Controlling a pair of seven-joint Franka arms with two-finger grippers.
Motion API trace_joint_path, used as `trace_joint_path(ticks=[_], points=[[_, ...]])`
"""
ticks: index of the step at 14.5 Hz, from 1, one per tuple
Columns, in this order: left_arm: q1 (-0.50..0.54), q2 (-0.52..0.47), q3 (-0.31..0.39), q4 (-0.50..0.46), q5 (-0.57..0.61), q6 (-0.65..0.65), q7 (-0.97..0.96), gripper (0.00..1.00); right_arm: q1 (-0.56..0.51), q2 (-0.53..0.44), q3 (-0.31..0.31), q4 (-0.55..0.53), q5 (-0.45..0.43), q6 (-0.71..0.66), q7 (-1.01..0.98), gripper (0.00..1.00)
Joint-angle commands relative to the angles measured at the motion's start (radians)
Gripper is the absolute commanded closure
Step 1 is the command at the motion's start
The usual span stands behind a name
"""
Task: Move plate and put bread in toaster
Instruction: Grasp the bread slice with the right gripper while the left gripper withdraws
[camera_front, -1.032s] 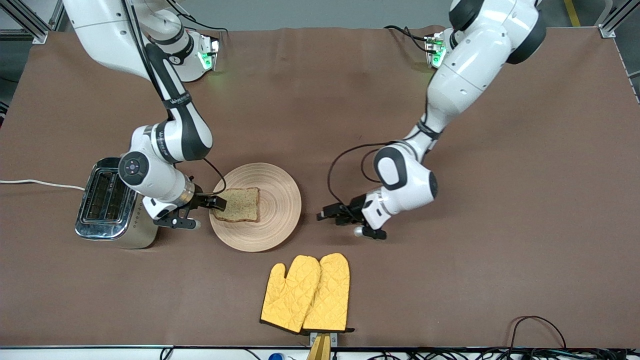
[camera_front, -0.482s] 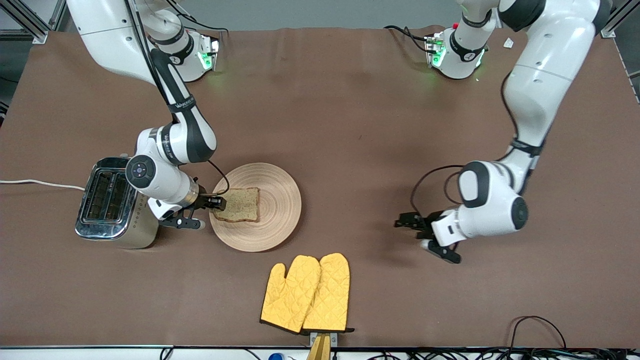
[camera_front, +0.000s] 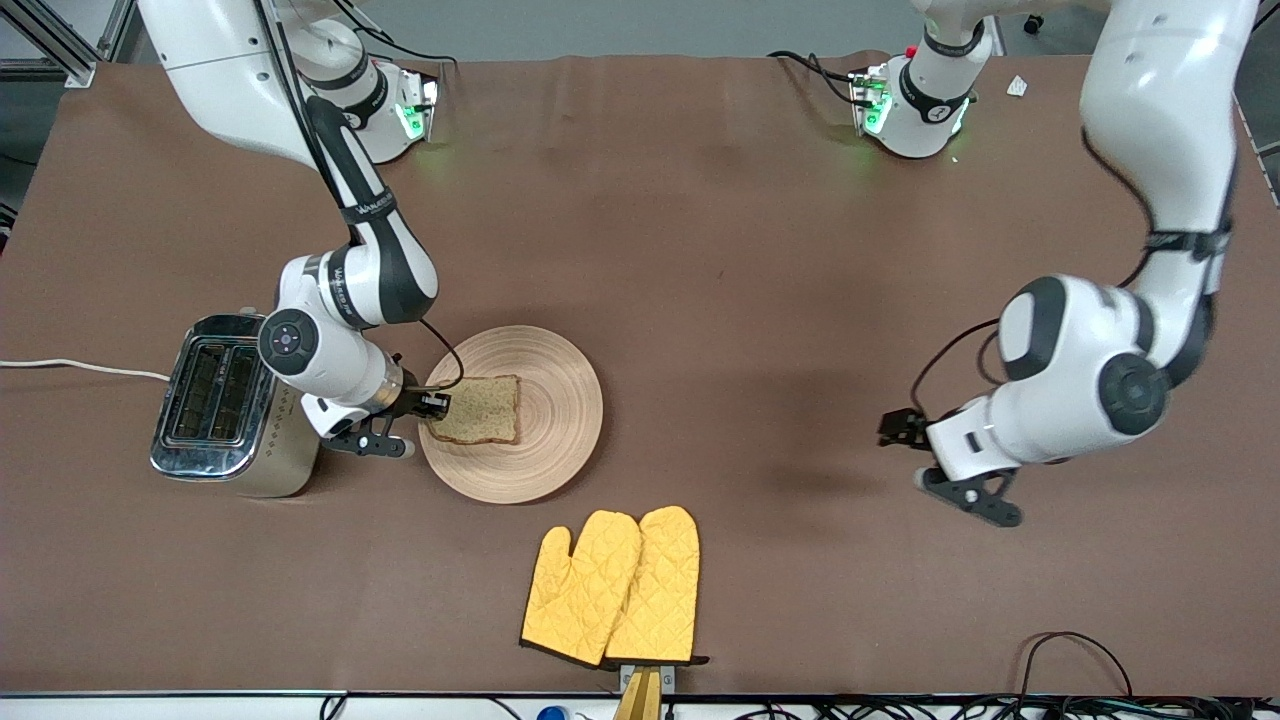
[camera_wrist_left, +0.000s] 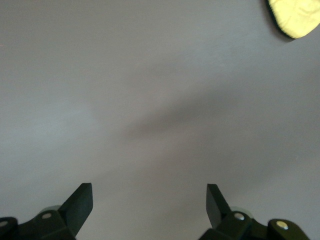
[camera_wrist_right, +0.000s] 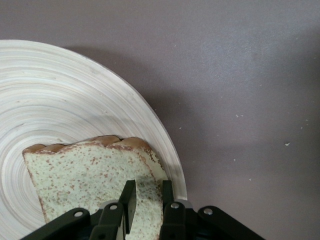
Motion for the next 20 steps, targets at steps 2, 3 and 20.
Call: trace_joint_path(ticks=[2,3,20], points=[[0.032,-0.143,0.006,0.051,0.04,-0.168,-0.089,0.0,0.004,0.002,-0.006,-0.003,-0.008,0.003,0.022,0.75],[0.037,-0.175,0.006,0.051,0.042,-0.184,-0.116,0.0,0.004,0.005,-0.006,-0.002,-0.008,0.003,0.022,0.74],[0.051,-0.436,0.007,0.041,0.024,-0.452,-0.188,0.0,0.009,0.02,-0.005,0.003,-0.008,0.002,0.079,1.0]])
